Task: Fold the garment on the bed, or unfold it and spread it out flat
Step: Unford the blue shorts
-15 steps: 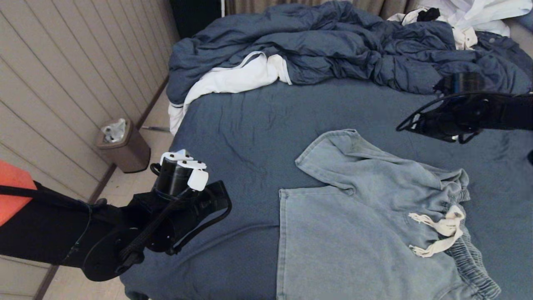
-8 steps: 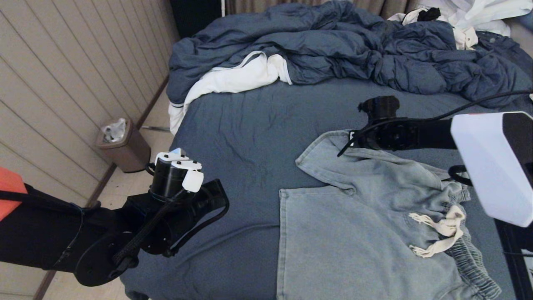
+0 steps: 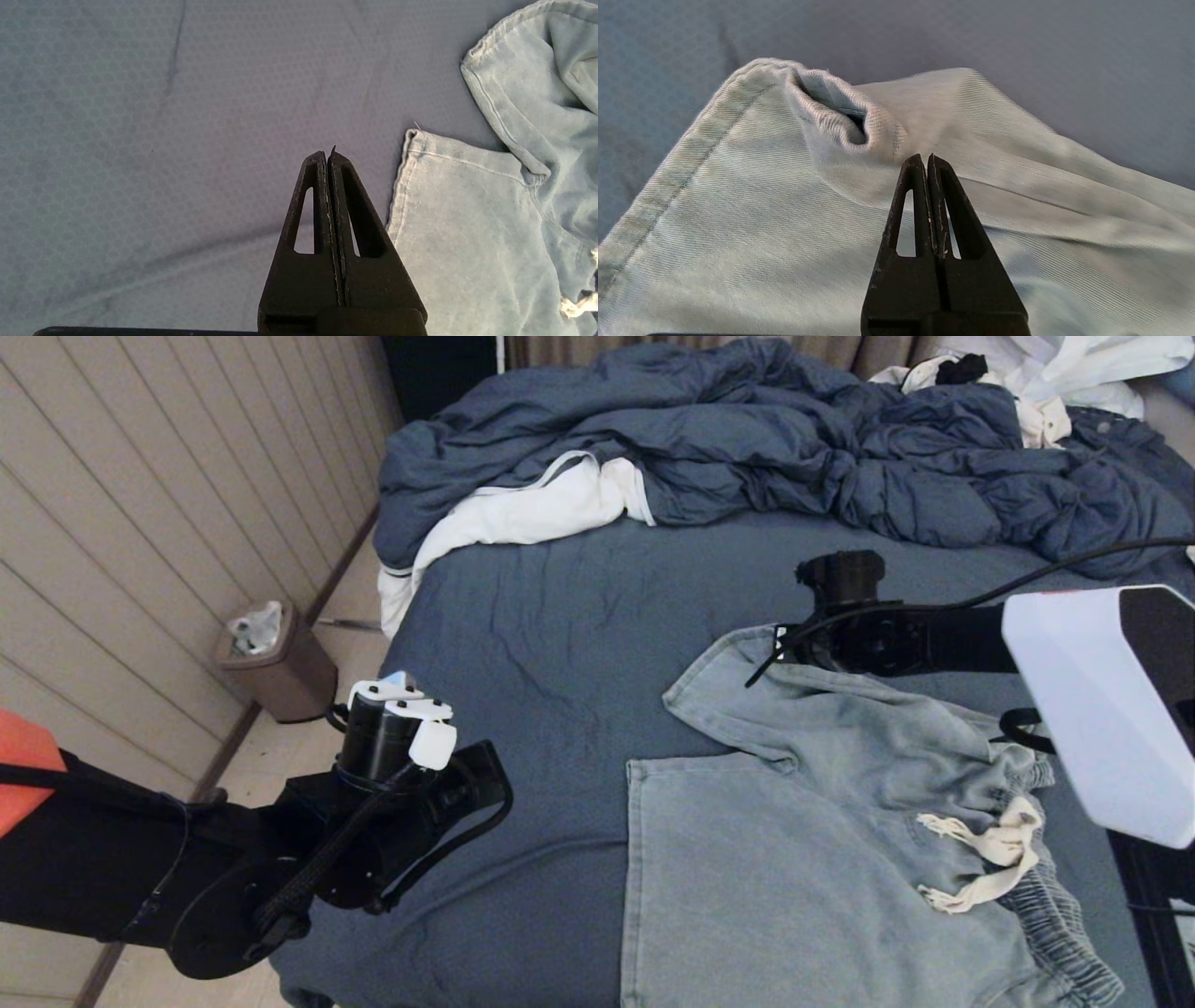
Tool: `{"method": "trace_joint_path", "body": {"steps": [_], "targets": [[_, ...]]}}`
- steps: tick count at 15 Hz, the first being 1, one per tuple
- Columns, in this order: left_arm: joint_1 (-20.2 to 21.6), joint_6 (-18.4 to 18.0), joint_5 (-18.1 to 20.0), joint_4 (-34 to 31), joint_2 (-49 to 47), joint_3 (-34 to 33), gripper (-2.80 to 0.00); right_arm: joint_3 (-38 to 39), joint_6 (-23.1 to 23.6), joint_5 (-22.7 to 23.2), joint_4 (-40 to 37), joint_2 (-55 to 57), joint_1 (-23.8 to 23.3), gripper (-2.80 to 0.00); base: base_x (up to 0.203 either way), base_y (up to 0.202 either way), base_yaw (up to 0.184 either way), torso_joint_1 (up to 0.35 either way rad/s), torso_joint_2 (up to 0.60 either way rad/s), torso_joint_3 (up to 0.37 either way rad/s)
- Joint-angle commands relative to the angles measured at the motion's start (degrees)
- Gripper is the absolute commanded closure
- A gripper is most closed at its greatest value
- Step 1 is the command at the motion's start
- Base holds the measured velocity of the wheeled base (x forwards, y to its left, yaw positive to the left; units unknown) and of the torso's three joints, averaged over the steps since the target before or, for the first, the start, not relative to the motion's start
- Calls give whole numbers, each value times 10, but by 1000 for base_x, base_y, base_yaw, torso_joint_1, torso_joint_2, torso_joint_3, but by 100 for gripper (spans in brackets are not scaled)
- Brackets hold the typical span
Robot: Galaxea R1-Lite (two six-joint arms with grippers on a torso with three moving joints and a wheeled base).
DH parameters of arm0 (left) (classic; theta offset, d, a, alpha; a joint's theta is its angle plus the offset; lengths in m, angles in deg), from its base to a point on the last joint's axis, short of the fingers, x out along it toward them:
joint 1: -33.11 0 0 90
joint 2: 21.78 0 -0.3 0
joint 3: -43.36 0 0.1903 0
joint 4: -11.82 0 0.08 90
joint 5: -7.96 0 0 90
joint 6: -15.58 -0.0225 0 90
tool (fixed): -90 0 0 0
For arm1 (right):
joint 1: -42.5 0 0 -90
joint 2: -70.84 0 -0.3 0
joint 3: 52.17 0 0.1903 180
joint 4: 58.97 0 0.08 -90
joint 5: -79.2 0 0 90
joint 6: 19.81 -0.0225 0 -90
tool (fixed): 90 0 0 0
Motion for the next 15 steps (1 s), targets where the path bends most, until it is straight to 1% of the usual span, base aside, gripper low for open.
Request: {"method": "trace_joint_path", "body": {"steps": [1,3,5,6,7,10,15], "targets": [[0,3,-1,2,-1,0,0,50,-2,0,1,-47,0,0,0,0,0,0,0,0],[-1,2,-1,2,4,-1,0,131,-3,4,10,-92,3,0,0,0,0,0,0,0],[-2,2,-1,1,8,-2,0,210,3,8,47,-119,6,0,0,0,0,0,0,0],[-4,2,-1,1,9,-2,0,234,7,10,80,-122,8,0,0,0,0,0,0,0],[-5,1,-1,1,10,-5,0,237,11,11,90,-114,10,0,0,0,0,0,0,0],[-5,2,-1,1,11,-5,0,198,13,9,91,-40,18,0,0,0,0,0,0,0],[-9,4,4,1,12,-8,0,72,22,-4,85,60,26,0,0,0,0,0,0,0]]}}
